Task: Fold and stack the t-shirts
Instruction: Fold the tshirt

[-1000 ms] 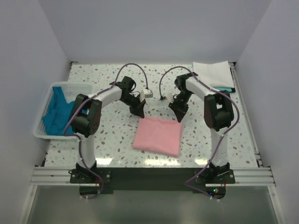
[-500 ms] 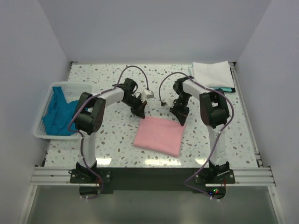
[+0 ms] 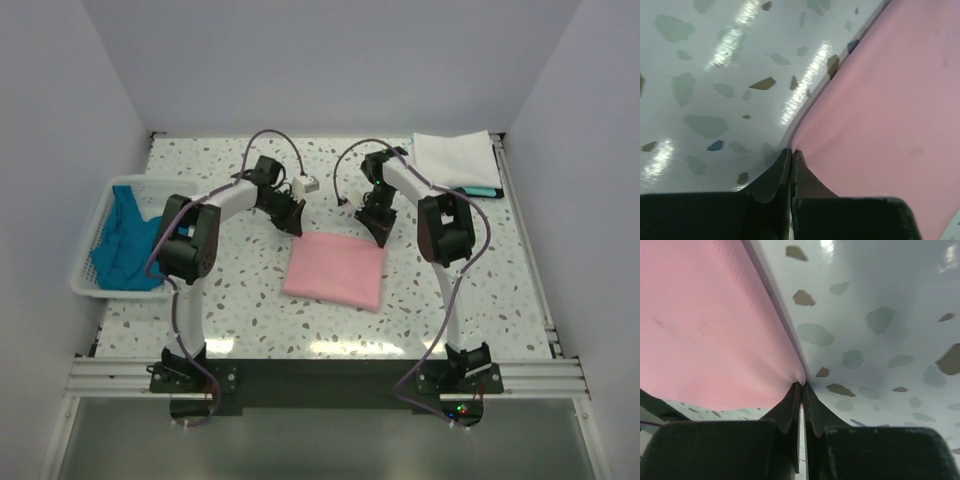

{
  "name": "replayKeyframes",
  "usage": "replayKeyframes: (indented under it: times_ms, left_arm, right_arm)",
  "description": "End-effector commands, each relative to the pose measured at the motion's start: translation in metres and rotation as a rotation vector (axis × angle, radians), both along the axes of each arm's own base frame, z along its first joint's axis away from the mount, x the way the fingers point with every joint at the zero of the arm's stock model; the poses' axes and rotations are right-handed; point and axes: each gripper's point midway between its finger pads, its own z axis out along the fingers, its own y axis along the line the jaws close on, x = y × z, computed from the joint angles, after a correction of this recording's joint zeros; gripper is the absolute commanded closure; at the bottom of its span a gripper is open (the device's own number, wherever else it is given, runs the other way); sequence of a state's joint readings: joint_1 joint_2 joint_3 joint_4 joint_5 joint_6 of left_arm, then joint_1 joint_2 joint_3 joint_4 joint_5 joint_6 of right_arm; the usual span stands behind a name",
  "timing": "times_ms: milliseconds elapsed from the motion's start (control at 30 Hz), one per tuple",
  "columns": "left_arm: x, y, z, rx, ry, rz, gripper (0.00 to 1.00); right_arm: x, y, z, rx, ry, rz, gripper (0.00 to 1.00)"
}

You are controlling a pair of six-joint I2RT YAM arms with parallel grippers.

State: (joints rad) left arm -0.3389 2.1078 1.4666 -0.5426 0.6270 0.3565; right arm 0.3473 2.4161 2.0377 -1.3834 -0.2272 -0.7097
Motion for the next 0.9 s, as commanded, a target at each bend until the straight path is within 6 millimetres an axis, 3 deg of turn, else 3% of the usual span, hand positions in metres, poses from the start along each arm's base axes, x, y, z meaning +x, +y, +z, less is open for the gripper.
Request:
replayKeyframes:
  times_ms: [0,67,100,133,167,200,233,267,300,333,367,400,433,500,533,567,600,667,700,767,800,867]
  left_arm:
    - [0.043,0.034,-0.011,0.119,-0.073,0.113,1.0]
    - [0.052,0.031,-0.005,0.106,-0.088,0.123,1.0]
    - [0.054,0.03,0.001,0.095,-0.089,0.134,0.95]
    - [0.059,0.028,0.009,0.081,-0.104,0.14,0.93]
    - [0.061,0.026,0.015,0.055,-0.104,0.154,0.89]
    - [0.063,0.025,0.024,0.032,-0.113,0.165,0.78]
    - [0.066,0.029,0.042,0.001,-0.14,0.187,0.71]
    - [0.069,0.027,0.056,-0.043,-0.164,0.192,0.65]
    - [0.069,0.029,0.082,-0.075,-0.206,0.205,0.53]
    - [0.067,0.034,0.09,-0.081,-0.217,0.218,0.48]
    - [0.065,0.036,0.1,-0.09,-0.246,0.22,0.33]
    - [0.059,0.037,0.125,-0.113,-0.294,0.217,0.3]
    - [0.048,0.036,0.125,-0.125,-0.282,0.209,0.24]
    - [0.025,0.027,0.152,-0.216,-0.256,0.203,0.0]
    - [0.008,0.023,0.146,-0.248,-0.197,0.198,0.0]
    - [-0.01,0.011,0.154,-0.33,-0.124,0.186,0.0]
    - [-0.033,0.002,0.153,-0.368,-0.069,0.16,0.0]
    - [-0.065,-0.016,0.16,-0.469,0.053,0.115,0.0]
    - [-0.087,-0.026,0.151,-0.484,0.119,0.085,0.0]
    - [-0.114,-0.038,0.151,-0.544,0.224,0.028,0.0]
    - [-0.126,-0.045,0.143,-0.545,0.272,0.004,0.0]
    - [-0.145,-0.048,0.128,-0.547,0.348,-0.019,0.0]
  right_arm:
    - [0.047,0.006,-0.009,-0.001,-0.181,-0.006,0.98]
    - [0.062,0.007,-0.003,0.001,-0.239,-0.015,0.95]
    - [0.066,0.009,0.001,0.008,-0.256,-0.025,0.92]
    - [0.076,0.012,0.01,0.028,-0.291,-0.039,0.8]
    - [0.08,0.017,0.017,0.062,-0.303,-0.052,0.74]
    - [0.084,0.02,0.032,0.086,-0.333,-0.077,0.67]
    - [0.088,0.02,0.043,0.107,-0.354,-0.101,0.53]
    - [0.089,0.023,0.055,0.139,-0.371,-0.12,0.47]
    - [0.085,0.033,0.067,0.212,-0.357,-0.157,0.41]
    - [0.076,0.033,0.085,0.253,-0.365,-0.185,0.3]
    - [0.072,0.039,0.094,0.305,-0.366,-0.201,0.22]
    - [0.061,0.048,0.102,0.366,-0.333,-0.232,0.16]
    - [0.046,0.05,0.116,0.411,-0.332,-0.246,0.02]
    - [0.029,0.055,0.129,0.469,-0.313,-0.293,0.01]
    - [0.013,0.061,0.127,0.522,-0.252,-0.314,0.01]
    - [0.001,0.064,0.143,0.563,-0.236,-0.345,0.01]
    - [-0.016,0.068,0.14,0.59,-0.164,-0.367,0.01]
    - [-0.044,0.083,0.157,0.712,-0.044,-0.399,0.01]
    - [-0.053,0.089,0.161,0.738,0.039,-0.482,0.02]
    - [-0.066,0.103,0.16,0.836,0.118,-0.544,0.01]
    - [-0.07,0.109,0.162,0.829,0.203,-0.67,0.01]
    - [-0.074,0.125,0.144,0.868,0.197,-0.7,0.02]
